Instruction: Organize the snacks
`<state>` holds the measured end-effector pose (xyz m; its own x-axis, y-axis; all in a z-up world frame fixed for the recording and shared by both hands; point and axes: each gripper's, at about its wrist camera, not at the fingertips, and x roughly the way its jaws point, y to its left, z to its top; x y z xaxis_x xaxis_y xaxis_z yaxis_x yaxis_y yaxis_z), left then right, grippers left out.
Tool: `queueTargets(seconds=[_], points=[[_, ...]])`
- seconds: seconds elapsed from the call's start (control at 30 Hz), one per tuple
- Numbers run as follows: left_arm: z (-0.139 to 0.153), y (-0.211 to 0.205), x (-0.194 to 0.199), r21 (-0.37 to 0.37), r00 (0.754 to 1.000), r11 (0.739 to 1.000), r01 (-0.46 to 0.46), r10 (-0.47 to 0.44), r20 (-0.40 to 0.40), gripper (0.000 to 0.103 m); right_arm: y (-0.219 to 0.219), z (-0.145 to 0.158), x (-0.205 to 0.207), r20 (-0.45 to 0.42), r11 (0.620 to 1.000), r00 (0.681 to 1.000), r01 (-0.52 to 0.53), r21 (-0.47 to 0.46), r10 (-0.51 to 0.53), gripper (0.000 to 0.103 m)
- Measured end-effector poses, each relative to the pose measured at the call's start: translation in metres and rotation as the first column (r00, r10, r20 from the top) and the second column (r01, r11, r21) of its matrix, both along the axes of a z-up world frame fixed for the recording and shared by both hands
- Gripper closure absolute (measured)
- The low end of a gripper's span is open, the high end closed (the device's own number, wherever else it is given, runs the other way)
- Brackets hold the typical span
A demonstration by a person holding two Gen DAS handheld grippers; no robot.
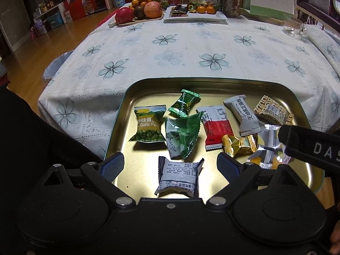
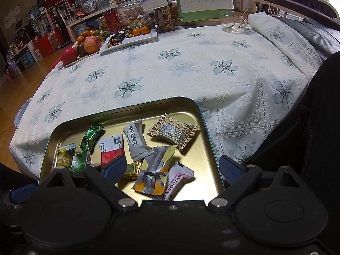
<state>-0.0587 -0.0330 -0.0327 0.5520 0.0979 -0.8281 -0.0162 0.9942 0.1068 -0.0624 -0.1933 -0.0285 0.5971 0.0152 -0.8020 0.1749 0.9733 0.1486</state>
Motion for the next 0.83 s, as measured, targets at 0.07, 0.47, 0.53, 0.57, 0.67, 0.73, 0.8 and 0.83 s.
queueTargets(seconds=[0.07,0.47,0.53,0.57,0.67,0.73,0.8,0.83], points=[[0.0005,-0.0037,-0.0008,0.034,1.000,0.999,0.001,-0.001,0.003,0.009,0.0000,0.0001,0.0002,-0.001,1.000,1.000,0.000,0.000,0.000,0.004],[-0.0025,-0.0075,-0.0011,0.037,0.999,0.999,0.031,-0.029,-0.042,0.032,0.0002,0.0007,-0.0002,0.000,1.000,1.000,-0.004,0.004,0.004,0.004],[-0.0065,-0.0060,0.0024,0.006,0.995,0.999,0.038,-0.038,-0.088,0.035,0.0006,0.0000,-0.0005,0.000,1.000,1.000,-0.005,0.003,0.005,0.005],[-0.0065,-0.0049,0.0025,-0.004,0.995,1.000,0.031,-0.031,-0.090,0.035,0.0006,0.0001,-0.0005,-0.001,1.000,1.000,-0.005,0.003,0.005,0.005],[-0.0001,-0.0036,-0.0032,0.012,1.000,1.000,-0.005,0.005,-0.029,0.035,0.0003,0.0005,-0.0009,0.003,1.000,1.000,-0.004,0.005,0.004,0.004],[0.0018,-0.0036,-0.0051,0.011,1.000,1.000,-0.003,0.003,-0.014,0.033,0.0001,0.0002,-0.0007,0.002,1.000,1.000,-0.003,0.006,0.003,0.004],[0.0008,-0.0051,-0.0042,0.012,1.000,1.000,0.006,-0.006,-0.022,0.033,0.0000,0.0002,-0.0007,0.001,1.000,1.000,-0.002,0.007,0.002,0.004],[0.0005,-0.0060,-0.0036,0.016,1.000,1.000,0.009,-0.009,-0.026,0.033,0.0000,0.0003,-0.0008,0.002,1.000,1.000,-0.002,0.007,0.002,0.004]])
